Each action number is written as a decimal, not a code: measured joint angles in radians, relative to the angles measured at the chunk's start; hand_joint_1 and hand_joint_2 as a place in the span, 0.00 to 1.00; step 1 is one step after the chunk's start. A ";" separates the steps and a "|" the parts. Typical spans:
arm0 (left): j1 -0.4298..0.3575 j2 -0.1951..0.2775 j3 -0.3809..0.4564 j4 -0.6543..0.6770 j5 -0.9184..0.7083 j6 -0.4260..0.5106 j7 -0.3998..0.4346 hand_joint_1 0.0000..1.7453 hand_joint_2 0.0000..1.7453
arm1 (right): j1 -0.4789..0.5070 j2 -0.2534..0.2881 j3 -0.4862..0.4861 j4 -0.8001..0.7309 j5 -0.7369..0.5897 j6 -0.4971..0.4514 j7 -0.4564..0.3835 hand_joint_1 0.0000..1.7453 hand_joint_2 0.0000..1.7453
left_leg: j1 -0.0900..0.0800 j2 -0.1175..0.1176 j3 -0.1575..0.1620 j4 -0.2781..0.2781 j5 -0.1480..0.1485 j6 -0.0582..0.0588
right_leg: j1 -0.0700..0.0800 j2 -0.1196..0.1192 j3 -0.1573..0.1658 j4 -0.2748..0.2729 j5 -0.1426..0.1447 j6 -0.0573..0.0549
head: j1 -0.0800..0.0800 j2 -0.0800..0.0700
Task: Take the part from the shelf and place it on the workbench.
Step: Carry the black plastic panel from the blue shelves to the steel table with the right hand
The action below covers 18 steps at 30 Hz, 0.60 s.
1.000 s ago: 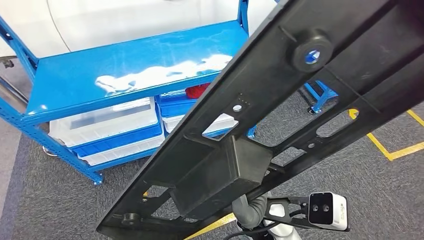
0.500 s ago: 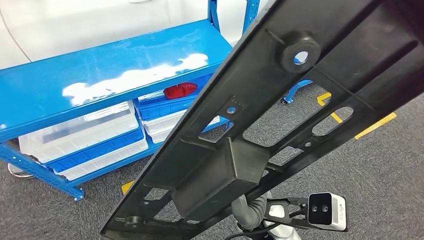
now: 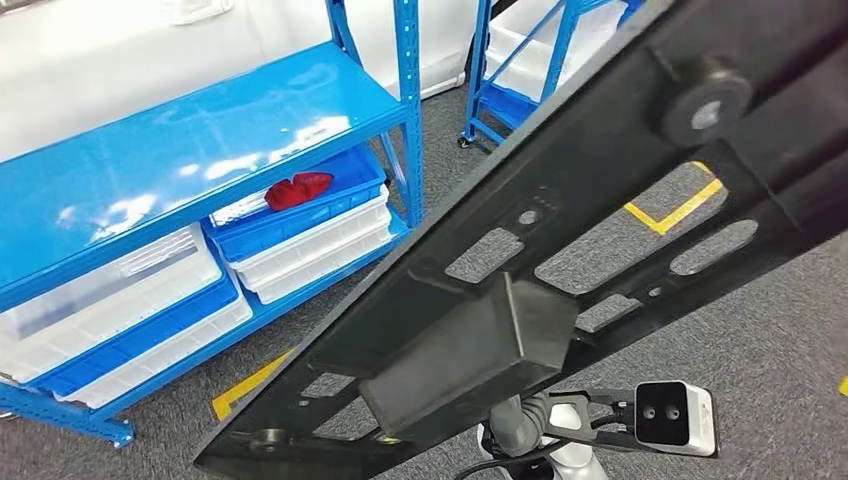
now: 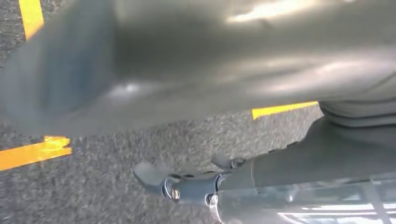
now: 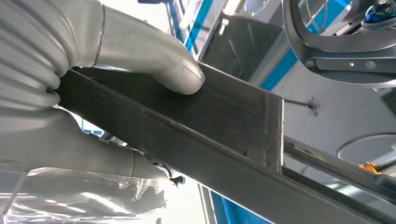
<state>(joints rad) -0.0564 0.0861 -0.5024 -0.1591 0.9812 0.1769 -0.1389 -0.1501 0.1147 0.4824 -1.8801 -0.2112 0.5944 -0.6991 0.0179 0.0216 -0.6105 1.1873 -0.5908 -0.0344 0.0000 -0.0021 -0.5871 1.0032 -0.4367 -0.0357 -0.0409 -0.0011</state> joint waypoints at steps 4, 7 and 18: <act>0.004 0.015 0.000 0.000 0.004 -0.007 -0.025 0.00 0.00 | 0.002 0.003 -0.019 -0.015 0.031 -0.020 0.001 1.00 1.00 | 0.000 -0.015 -0.026 0.051 0.021 0.002 | 0.004 0.054 -0.004 0.007 0.003 -0.003 | 0.000 0.000; 0.002 0.027 0.000 0.000 0.000 -0.011 -0.029 0.00 0.00 | 0.000 0.005 -0.029 -0.034 0.037 -0.048 0.001 1.00 1.00 | 0.003 -0.071 0.055 -0.134 0.105 0.011 | 0.006 0.086 -0.012 0.021 0.001 0.006 | 0.000 0.000; -0.005 0.046 -0.029 0.000 -0.022 -0.029 -0.018 0.00 0.00 | -0.029 -0.007 -0.032 -0.089 0.051 -0.192 0.001 1.00 1.00 | 0.005 0.015 0.067 -0.182 0.118 0.043 | -0.010 0.009 -0.156 0.298 -0.114 0.060 | 0.000 0.000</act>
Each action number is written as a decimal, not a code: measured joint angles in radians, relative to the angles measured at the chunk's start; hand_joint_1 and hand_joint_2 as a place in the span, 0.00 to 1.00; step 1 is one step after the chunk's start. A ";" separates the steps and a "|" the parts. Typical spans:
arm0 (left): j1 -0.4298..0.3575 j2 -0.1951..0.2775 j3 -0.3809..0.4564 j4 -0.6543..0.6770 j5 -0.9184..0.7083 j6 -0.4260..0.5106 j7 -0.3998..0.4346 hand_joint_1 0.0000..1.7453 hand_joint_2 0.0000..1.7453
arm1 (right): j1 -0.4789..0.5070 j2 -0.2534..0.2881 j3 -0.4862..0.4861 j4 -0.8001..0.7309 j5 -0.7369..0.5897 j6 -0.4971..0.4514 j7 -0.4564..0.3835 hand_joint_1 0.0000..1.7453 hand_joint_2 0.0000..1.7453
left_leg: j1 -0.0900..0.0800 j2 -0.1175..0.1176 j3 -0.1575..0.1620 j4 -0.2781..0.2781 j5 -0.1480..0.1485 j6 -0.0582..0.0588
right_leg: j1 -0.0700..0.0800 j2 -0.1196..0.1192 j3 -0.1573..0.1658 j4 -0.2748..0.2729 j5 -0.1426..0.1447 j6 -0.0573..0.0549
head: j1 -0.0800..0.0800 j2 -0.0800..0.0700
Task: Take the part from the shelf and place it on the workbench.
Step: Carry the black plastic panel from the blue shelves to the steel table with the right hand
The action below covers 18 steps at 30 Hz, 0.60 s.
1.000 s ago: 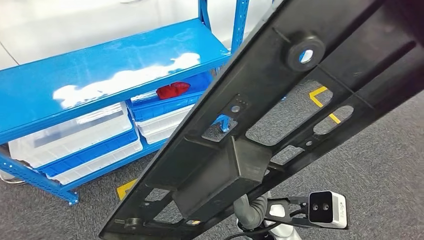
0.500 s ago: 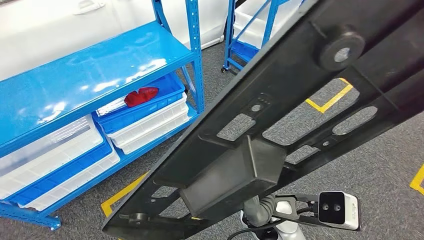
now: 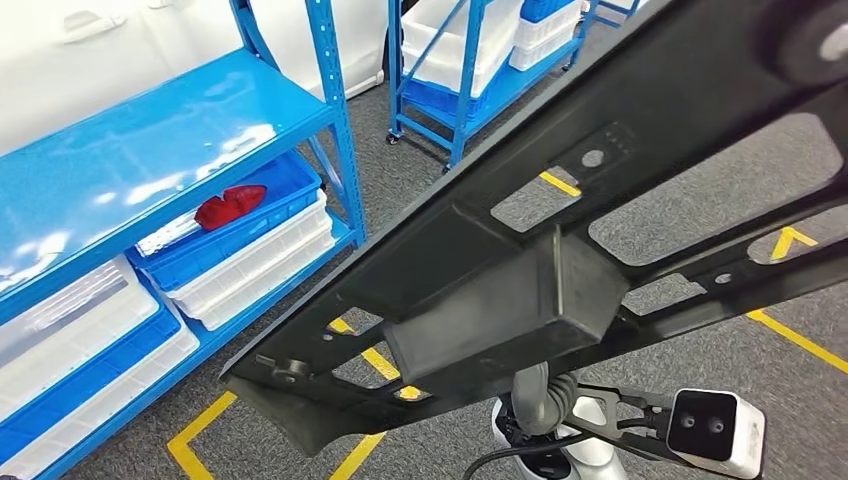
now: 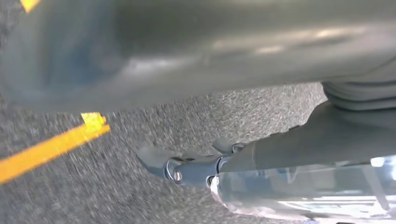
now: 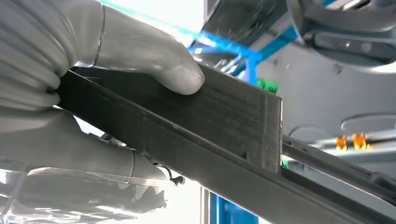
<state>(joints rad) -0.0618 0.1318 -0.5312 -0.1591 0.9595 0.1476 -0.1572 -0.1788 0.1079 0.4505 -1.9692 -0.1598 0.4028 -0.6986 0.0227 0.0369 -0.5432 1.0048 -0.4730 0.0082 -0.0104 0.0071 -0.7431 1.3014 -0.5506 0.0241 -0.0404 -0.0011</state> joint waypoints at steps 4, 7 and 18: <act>-0.008 0.000 -0.013 0.000 -0.007 -0.019 -0.003 0.00 0.00 | -0.004 -0.008 0.003 -0.020 0.018 -0.030 0.000 1.00 1.00 | -0.003 0.037 0.008 0.001 -0.008 -0.014 | 0.002 -0.048 0.124 -0.234 0.099 -0.009 | 0.000 0.000; -0.014 0.000 -0.021 0.000 -0.012 -0.032 -0.005 0.00 0.00 | -0.005 -0.018 0.007 -0.047 0.028 -0.053 0.000 1.00 1.00 | -0.006 0.058 0.014 -0.002 -0.011 -0.032 | 0.013 -0.044 0.137 -0.273 0.104 -0.030 | 0.000 0.000; -0.014 -0.001 -0.047 0.000 -0.028 -0.033 0.008 0.00 0.00 | -0.010 -0.047 0.010 -0.077 0.034 -0.056 0.001 1.00 1.00 | -0.002 -0.044 -0.074 0.165 -0.051 -0.033 | 0.018 0.072 0.148 -0.285 0.113 -0.065 | 0.000 0.000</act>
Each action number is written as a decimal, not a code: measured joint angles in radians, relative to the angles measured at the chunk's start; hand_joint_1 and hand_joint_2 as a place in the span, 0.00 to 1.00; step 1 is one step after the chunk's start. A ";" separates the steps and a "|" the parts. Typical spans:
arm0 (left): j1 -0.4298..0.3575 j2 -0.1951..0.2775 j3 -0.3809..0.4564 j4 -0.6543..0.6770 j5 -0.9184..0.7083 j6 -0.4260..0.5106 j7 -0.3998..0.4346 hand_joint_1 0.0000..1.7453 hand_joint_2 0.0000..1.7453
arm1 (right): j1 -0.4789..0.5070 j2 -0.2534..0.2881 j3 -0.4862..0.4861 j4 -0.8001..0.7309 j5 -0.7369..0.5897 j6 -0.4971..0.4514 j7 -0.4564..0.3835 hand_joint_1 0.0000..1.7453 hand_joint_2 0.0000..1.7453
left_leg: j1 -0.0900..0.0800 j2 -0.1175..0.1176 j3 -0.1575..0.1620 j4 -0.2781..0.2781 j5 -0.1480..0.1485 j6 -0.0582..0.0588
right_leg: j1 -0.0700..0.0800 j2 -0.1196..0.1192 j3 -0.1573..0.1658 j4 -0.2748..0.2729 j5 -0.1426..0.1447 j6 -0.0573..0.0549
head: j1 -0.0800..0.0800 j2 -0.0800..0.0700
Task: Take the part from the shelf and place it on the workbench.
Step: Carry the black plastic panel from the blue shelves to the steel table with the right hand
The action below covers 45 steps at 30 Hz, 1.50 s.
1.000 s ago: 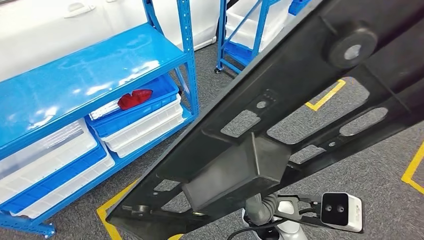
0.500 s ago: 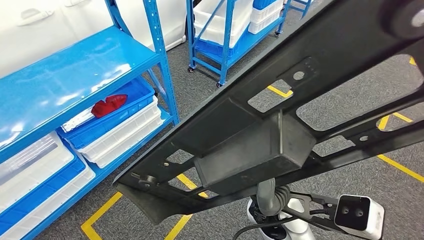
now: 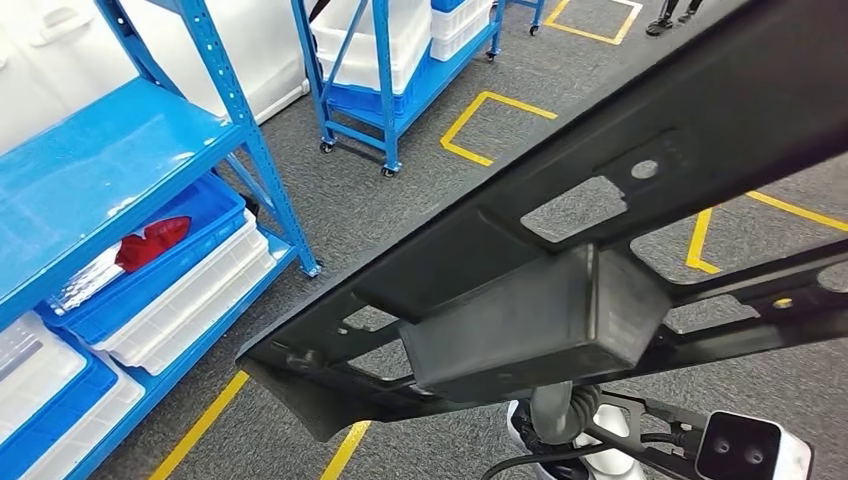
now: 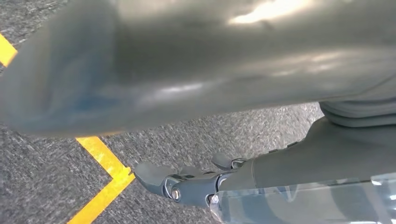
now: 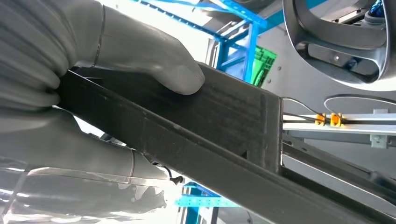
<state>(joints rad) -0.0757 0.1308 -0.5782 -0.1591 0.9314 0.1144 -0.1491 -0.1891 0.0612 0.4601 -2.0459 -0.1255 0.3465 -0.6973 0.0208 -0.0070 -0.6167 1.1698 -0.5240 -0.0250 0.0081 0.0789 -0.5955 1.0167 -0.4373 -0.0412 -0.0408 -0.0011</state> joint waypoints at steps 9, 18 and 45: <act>-0.001 -0.008 -0.015 0.000 0.006 0.040 0.046 0.00 0.00 | -0.027 -0.018 0.000 0.011 -0.005 -0.003 0.000 1.00 1.00 | 0.000 0.005 0.070 -0.171 0.060 0.035 | -0.003 -0.035 -0.068 0.113 -0.056 0.045 | 0.000 0.000; 0.009 -0.027 -0.020 0.000 0.017 0.038 0.046 0.00 0.00 | -0.018 -0.055 -0.017 0.017 -0.021 0.030 0.000 1.00 1.00 | -0.009 0.095 0.083 -0.166 0.041 0.015 | -0.010 -0.140 -0.022 0.019 -0.001 0.044 | 0.000 0.000; 0.010 -0.048 -0.021 0.000 0.043 0.048 -0.007 0.00 0.00 | -0.039 -0.087 -0.063 0.038 -0.019 0.011 0.000 1.00 1.00 | -0.010 0.062 0.075 -0.180 0.060 0.041 | -0.026 -0.083 -0.120 0.208 -0.066 0.063 | 0.000 0.000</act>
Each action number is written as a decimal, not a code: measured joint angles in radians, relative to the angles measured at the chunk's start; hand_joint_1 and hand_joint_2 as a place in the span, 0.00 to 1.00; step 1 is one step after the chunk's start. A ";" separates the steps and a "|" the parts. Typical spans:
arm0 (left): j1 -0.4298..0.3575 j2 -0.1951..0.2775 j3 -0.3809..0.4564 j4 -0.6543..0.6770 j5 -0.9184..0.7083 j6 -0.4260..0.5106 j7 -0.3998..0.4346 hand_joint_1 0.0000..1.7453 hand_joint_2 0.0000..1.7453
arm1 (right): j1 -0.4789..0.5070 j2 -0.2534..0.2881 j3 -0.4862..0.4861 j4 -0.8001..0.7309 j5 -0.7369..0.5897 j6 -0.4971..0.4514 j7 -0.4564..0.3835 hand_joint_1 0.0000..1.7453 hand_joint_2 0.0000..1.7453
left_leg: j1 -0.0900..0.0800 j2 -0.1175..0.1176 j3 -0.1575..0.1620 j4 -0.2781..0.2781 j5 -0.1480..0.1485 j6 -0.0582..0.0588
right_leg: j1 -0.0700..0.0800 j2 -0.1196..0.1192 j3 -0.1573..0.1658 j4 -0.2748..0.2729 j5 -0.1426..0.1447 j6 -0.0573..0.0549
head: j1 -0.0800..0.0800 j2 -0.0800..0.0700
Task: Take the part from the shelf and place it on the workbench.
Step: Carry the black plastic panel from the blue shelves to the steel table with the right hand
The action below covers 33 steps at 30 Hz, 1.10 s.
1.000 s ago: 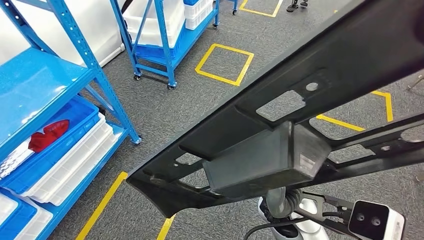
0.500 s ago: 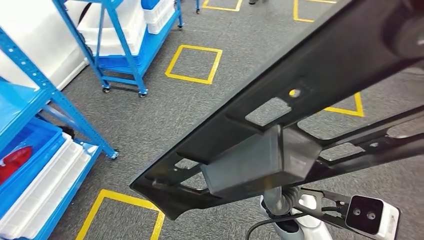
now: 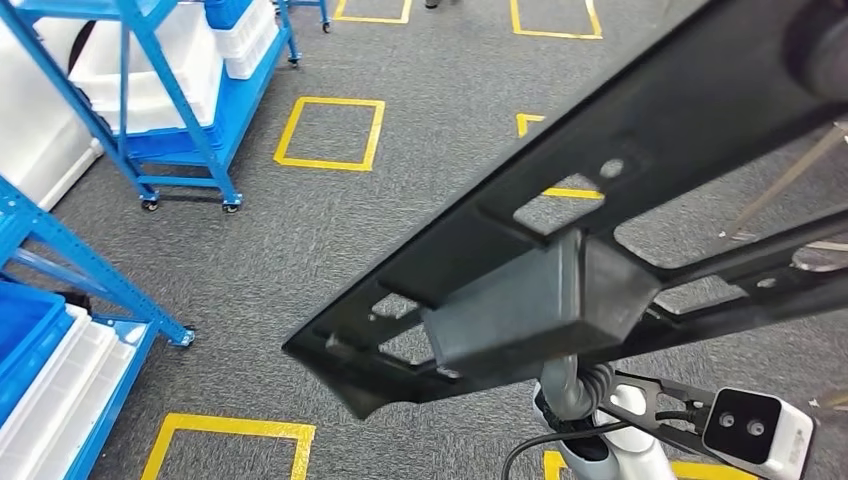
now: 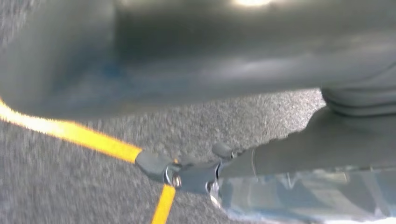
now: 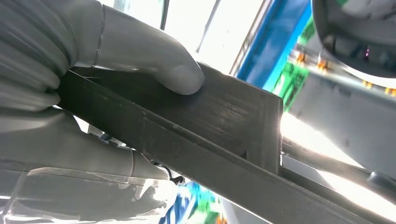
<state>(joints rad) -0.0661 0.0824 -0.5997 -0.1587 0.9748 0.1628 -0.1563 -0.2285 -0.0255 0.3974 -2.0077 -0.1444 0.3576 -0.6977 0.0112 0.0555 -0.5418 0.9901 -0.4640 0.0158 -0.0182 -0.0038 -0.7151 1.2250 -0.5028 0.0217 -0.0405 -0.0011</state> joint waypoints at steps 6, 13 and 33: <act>-0.010 0.002 0.000 0.000 -0.005 -0.004 0.012 0.00 0.00 | -0.035 -0.002 0.026 0.002 -0.017 -0.063 0.000 1.00 1.00 | -0.005 0.046 0.012 0.005 -0.016 -0.033 | 0.013 -0.037 0.107 -0.205 0.058 -0.027 | 0.000 0.000; -0.003 0.002 -0.001 0.000 -0.001 0.008 0.025 0.00 0.00 | -0.056 -0.002 0.049 0.004 -0.027 -0.081 0.000 1.00 1.00 | 0.005 -0.046 -0.126 0.294 -0.148 -0.053 | 0.012 0.033 0.113 -0.216 0.064 -0.055 | 0.000 0.000; 0.004 -0.007 -0.003 0.000 0.008 0.037 0.015 0.00 0.00 | 0.075 0.017 0.021 -0.030 0.006 0.006 0.000 1.00 1.00 | -0.004 0.018 -0.003 0.015 -0.012 -0.008 | 0.013 -0.047 0.089 -0.156 0.044 -0.014 | 0.000 0.000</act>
<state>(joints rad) -0.0621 0.0752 -0.6031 -0.1587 0.9826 0.2003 -0.1414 -0.1532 -0.0081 0.4181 -2.0377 -0.1385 0.3638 -0.6975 0.0069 0.0739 -0.5446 1.0052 -0.4762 0.0082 -0.0047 -0.0508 -0.6259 1.0687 -0.4587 0.0080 -0.0405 -0.0011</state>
